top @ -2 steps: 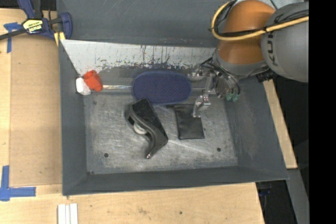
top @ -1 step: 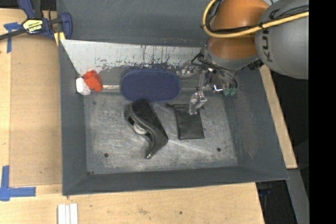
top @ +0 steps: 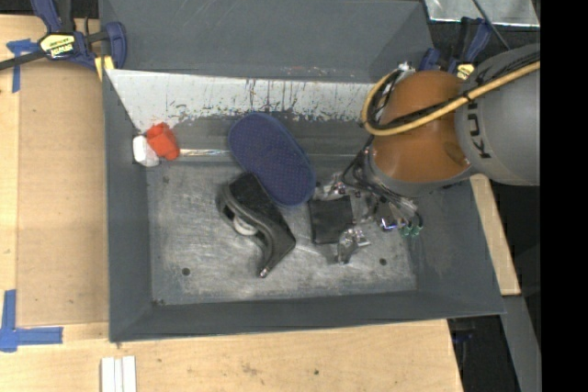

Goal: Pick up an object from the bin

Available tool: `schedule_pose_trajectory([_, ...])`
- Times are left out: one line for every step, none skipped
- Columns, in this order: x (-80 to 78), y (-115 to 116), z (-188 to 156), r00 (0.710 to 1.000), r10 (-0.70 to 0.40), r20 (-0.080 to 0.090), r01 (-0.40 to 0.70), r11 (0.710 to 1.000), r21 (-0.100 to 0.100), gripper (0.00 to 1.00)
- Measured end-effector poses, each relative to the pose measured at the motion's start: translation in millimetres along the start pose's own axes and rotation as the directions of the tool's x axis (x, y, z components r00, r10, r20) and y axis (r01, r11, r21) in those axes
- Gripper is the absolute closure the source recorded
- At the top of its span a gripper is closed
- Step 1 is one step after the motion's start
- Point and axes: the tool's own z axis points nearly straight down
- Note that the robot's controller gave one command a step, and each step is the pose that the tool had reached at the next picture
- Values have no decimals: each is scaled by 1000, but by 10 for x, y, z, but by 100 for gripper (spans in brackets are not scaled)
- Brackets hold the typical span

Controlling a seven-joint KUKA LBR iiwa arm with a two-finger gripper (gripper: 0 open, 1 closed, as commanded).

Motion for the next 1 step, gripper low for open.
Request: schedule_pose_trajectory([-44, 4, -32, 1000, -3, 11, 3, 1000, 2, 100])
